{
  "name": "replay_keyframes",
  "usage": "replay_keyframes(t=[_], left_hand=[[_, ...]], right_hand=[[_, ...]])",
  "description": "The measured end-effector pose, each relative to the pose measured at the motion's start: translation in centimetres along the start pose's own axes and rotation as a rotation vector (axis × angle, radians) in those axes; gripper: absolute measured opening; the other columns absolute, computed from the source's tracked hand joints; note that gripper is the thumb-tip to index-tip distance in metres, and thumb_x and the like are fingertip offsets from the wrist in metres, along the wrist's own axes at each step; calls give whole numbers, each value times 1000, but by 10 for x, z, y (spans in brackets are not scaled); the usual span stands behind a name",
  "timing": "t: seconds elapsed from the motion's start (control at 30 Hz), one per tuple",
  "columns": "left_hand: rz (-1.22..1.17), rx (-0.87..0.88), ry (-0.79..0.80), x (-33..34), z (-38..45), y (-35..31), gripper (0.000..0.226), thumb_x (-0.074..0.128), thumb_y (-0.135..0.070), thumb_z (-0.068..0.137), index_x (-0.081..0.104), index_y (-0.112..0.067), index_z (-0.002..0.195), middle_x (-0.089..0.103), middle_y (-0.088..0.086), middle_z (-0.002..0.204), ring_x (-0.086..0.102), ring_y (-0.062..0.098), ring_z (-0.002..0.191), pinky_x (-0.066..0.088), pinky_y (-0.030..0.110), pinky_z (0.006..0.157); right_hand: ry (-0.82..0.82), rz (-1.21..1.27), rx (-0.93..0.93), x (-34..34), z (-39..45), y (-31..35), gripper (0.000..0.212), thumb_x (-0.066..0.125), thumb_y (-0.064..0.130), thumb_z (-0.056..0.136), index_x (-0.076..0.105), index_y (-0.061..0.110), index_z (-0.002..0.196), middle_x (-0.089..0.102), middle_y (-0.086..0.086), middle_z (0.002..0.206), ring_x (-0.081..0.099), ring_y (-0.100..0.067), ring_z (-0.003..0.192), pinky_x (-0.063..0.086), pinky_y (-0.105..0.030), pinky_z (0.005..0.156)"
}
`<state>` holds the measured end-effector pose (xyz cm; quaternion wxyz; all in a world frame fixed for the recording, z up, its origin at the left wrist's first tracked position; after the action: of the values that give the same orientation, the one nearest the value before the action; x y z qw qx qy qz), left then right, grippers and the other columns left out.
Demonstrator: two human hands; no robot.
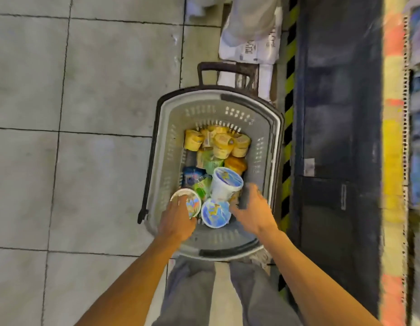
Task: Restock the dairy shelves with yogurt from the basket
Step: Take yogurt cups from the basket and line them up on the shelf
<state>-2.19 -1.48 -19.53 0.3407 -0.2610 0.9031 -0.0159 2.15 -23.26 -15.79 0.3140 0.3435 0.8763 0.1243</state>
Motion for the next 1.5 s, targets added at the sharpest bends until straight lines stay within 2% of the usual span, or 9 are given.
replay_keyframes(t=[0.13,0.27,0.43,0.6,0.7,0.9,1.03,1.2,1.5], left_hand=[[88,-17,44,45,56,23,96,76,-35,83,15,-17,155,20,11,158,26,31,144,33,40,112],[191,-14,54,64,105,35,97,71,-39,87,9,-10,156,13,15,162,15,32,149,24,37,117],[228,73,170,69,148,40,91,71,-46,86,21,-7,151,33,13,151,34,32,137,31,38,109],[222,140,307,65,167,40,76,82,-38,77,42,-11,136,55,13,131,55,33,117,47,40,91],[212,173,343,58,170,37,55,78,-31,84,48,-13,127,62,13,120,62,31,100,47,34,74],[171,202,302,48,169,32,21,67,-25,94,56,-20,111,59,6,97,57,23,78,42,28,54],[151,220,278,44,167,32,10,64,-21,96,55,-20,101,60,6,94,56,19,74,41,26,51],[103,239,276,30,155,29,6,59,-25,99,54,-22,98,60,1,85,59,17,71,42,28,51],[-284,165,140,-22,128,18,6,62,-25,97,57,-24,96,71,3,101,69,21,90,57,35,69]], right_hand=[[11,138,77,50,57,-25,107,79,40,82,7,17,158,37,-11,153,46,-35,133,48,-49,101],[-87,352,131,84,99,-46,121,89,29,73,2,14,157,34,-9,154,42,-31,139,44,-46,108],[-216,589,187,108,129,-58,107,90,18,71,17,11,149,45,1,128,50,-15,120,46,-12,80],[-245,809,239,117,141,-61,99,91,30,70,30,12,145,56,2,130,59,-10,110,48,-10,66],[-252,823,207,117,140,-61,94,91,18,70,27,16,139,54,7,119,57,0,101,48,-4,59],[-300,774,140,116,141,-65,103,95,14,61,29,20,139,53,17,114,56,2,103,52,-18,82],[-333,753,100,116,139,-65,102,96,16,59,33,21,139,55,20,114,57,4,103,53,-17,82],[-378,733,21,110,127,-61,103,97,16,57,36,19,140,57,17,119,59,3,109,54,-13,82],[-423,734,-112,64,66,-32,98,97,17,58,39,25,137,61,17,122,62,2,112,56,-23,89]])
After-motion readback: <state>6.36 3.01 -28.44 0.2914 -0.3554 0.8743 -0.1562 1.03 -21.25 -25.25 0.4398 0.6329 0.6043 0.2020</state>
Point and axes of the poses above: each hand's wrist, its own z-axis towards the middle knuckle, its own x-axis out of the palm, y = z × x, the point moved 3 cm from there along z, towards the middle knuckle
